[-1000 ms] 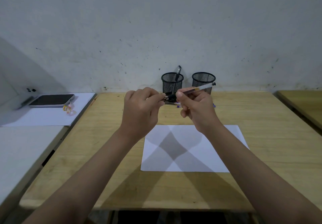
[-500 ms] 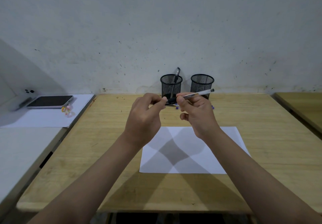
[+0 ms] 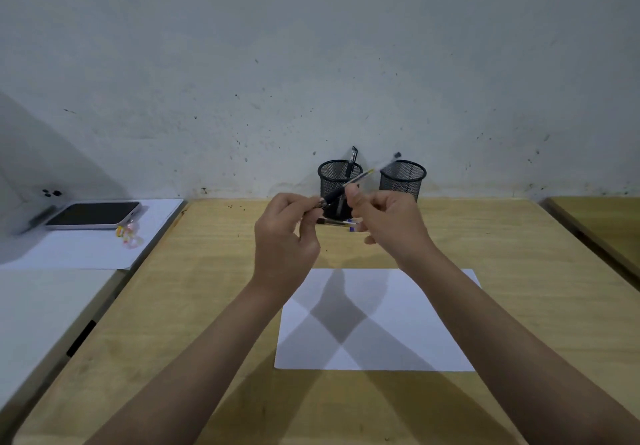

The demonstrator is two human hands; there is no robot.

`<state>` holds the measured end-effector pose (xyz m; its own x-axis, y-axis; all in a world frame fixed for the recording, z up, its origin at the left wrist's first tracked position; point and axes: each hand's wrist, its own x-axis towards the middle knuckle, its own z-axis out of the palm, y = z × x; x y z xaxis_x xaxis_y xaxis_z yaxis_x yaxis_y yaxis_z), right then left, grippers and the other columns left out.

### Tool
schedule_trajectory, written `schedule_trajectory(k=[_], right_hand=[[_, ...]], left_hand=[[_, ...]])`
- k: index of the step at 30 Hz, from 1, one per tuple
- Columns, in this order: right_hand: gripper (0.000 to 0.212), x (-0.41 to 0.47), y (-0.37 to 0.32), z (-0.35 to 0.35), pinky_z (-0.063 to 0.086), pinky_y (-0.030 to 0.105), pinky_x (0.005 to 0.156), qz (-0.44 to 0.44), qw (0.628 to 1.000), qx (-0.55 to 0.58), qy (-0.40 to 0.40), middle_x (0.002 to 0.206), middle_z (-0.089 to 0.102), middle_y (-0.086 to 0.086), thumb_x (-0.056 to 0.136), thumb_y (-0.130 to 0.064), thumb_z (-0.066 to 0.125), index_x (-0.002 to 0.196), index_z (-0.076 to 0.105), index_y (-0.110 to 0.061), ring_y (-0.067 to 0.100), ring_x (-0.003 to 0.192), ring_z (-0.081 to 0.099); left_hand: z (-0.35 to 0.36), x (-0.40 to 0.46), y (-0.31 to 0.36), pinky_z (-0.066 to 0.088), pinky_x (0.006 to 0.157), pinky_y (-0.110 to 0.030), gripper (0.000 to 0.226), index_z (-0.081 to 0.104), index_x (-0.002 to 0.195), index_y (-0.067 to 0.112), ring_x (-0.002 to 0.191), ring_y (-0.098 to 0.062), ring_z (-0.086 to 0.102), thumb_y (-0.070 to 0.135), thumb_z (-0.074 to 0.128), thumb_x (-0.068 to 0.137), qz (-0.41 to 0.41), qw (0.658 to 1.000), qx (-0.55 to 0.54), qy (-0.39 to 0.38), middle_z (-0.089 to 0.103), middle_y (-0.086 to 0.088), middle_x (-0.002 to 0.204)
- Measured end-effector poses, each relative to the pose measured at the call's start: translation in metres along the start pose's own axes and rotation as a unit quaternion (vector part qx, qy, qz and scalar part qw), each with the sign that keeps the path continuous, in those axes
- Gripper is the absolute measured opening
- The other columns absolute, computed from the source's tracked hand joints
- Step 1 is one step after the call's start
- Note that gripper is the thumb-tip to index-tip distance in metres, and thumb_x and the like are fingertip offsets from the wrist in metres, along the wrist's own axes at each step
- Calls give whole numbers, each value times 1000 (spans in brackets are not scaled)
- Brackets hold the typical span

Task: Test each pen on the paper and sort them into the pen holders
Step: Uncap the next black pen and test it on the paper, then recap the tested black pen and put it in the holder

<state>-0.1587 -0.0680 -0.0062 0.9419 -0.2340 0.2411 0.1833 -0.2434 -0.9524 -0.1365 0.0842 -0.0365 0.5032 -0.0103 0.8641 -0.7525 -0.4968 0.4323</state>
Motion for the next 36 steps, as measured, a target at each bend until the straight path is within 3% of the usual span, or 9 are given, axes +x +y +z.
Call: schedule_trajectory(k=[2, 5, 12, 14, 18, 21, 25, 31, 36], right_hand=[[28, 11, 4, -7, 45, 26, 57, -135, 982, -106, 82, 59, 61, 0, 77, -41, 74, 65, 66, -18, 13, 58, 56], [24, 33, 14, -15, 44, 35, 72, -368, 869, -309, 117, 82, 65, 5, 71, -27, 75, 87, 68, -11, 26, 78, 56], [16, 97, 16, -16, 35, 34, 64, -588, 674, -433, 106, 77, 71, -1, 76, -1, 70, 87, 71, -13, 24, 68, 61], [26, 114, 17, -20, 41, 33, 62, -560, 712, -413, 94, 74, 71, 3, 77, -3, 69, 103, 69, -9, 26, 64, 62], [77, 137, 9, -25, 53, 28, 61, -362, 883, -290, 68, 85, 71, 3, 78, -6, 72, 144, 34, -16, 18, 65, 67], [88, 154, 11, -21, 58, 26, 64, -279, 942, -172, 67, 87, 64, -3, 78, -5, 73, 147, 24, -27, 9, 63, 67], [80, 170, 24, -9, 59, 26, 68, -220, 967, -106, 68, 82, 62, -2, 75, -5, 75, 139, 35, -31, 11, 68, 67], [39, 172, 58, 3, 54, 24, 69, -182, 951, -236, 79, 79, 65, 1, 82, -19, 72, 118, 61, -8, 9, 63, 59], [52, 171, 70, 3, 47, 30, 74, -217, 920, -313, 89, 103, 61, 18, 88, -21, 64, 131, 48, 3, 25, 84, 61]], left_hand=[[3, 3, -8, 49, 68, -21, 17, 71, 94, 3, 72, -15, 61, -2, 64, 79, -28, 1000, -2, 14, 65, -10, 80], [9, 8, -16, 50, 68, -22, 19, 70, 95, 2, 73, -16, 61, -4, 65, 79, -23, 1000, -2, -4, 64, -10, 81], [32, 36, -26, 50, 74, -23, 26, 65, 109, -1, 79, -13, 60, 1, 64, 83, 23, 1000, 0, -19, 65, -9, 85], [39, 44, -32, 49, 82, -20, 40, 54, 123, -3, 90, -13, 59, 8, 64, 86, 11, 1000, 6, -18, 64, -9, 95], [63, 54, -56, 41, 90, -18, 49, 51, 128, 0, 106, -19, 56, 22, 64, 87, -75, 995, 21, -60, 58, -12, 113], [85, 53, -80, 38, 92, -23, 50, 54, 124, 2, 111, -24, 54, 32, 65, 85, -120, 982, 67, -129, 58, -13, 117], [102, 50, -97, 48, 88, -37, 55, 62, 114, 3, 103, -28, 58, 48, 59, 82, -164, 970, 96, -150, 63, -13, 108], [103, 52, -99, 47, 91, -32, 55, 64, 113, 2, 106, -22, 58, 44, 69, 78, -202, 967, 66, -138, 65, -11, 110], [102, 55, -98, 43, 91, -27, 57, 63, 115, 2, 108, -20, 57, 44, 70, 77, -220, 962, 60, -149, 64, -11, 112]])
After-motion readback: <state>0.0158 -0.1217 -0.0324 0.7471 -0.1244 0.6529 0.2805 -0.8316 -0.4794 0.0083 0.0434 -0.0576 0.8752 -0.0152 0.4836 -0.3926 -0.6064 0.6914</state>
